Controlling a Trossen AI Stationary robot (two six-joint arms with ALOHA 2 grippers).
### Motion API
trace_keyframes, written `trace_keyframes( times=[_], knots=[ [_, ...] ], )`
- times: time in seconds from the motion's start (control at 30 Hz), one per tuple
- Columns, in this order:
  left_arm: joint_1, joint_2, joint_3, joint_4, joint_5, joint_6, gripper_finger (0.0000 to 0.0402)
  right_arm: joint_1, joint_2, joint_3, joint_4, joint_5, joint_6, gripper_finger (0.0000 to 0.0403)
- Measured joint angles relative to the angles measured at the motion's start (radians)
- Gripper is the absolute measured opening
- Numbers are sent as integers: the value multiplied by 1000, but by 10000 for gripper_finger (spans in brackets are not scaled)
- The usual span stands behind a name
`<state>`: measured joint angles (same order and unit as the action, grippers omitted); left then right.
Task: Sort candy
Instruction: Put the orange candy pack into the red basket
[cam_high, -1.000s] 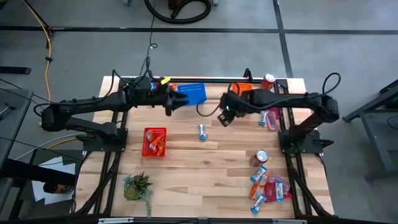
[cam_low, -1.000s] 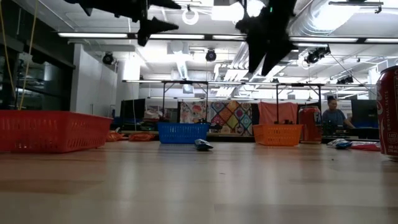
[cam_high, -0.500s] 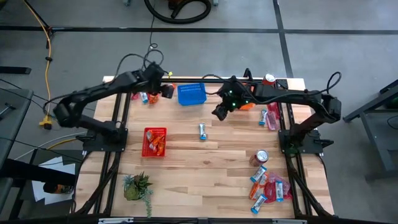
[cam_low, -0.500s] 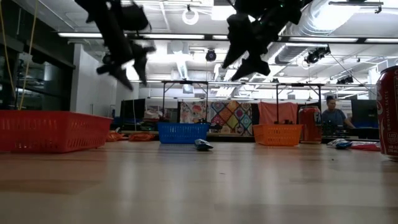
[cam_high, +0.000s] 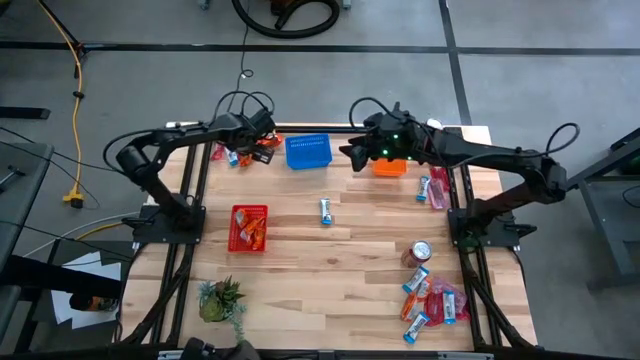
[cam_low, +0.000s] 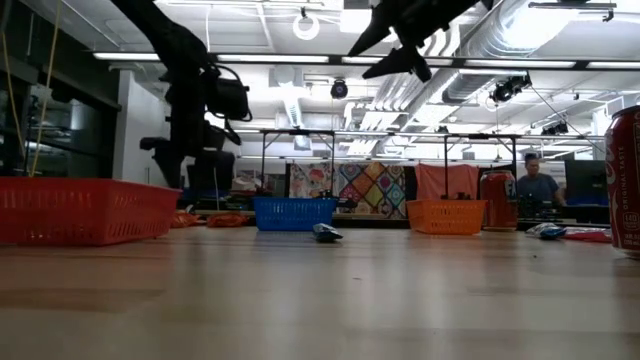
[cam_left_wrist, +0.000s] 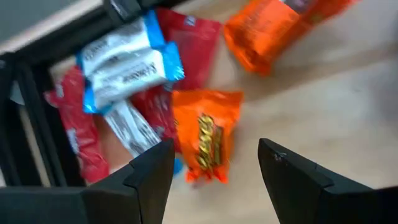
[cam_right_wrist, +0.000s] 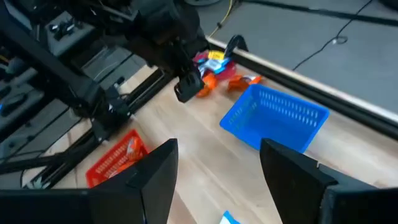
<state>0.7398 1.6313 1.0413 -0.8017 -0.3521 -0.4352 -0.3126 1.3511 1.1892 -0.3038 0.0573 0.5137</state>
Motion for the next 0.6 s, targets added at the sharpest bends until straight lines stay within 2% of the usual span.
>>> trace_keyframes(
  times=[0.2,0.43,0.6],
  knots=[
    [21,63,0,-2,52,-8,218,-1,-18,0,1,13,-48,222],
    [28,110,0,15,34,-27,215,-1,-18,0,-15,13,-47,222],
    [28,155,0,3,19,-24,170,-1,-17,0,-14,13,-60,222]
  ],
)
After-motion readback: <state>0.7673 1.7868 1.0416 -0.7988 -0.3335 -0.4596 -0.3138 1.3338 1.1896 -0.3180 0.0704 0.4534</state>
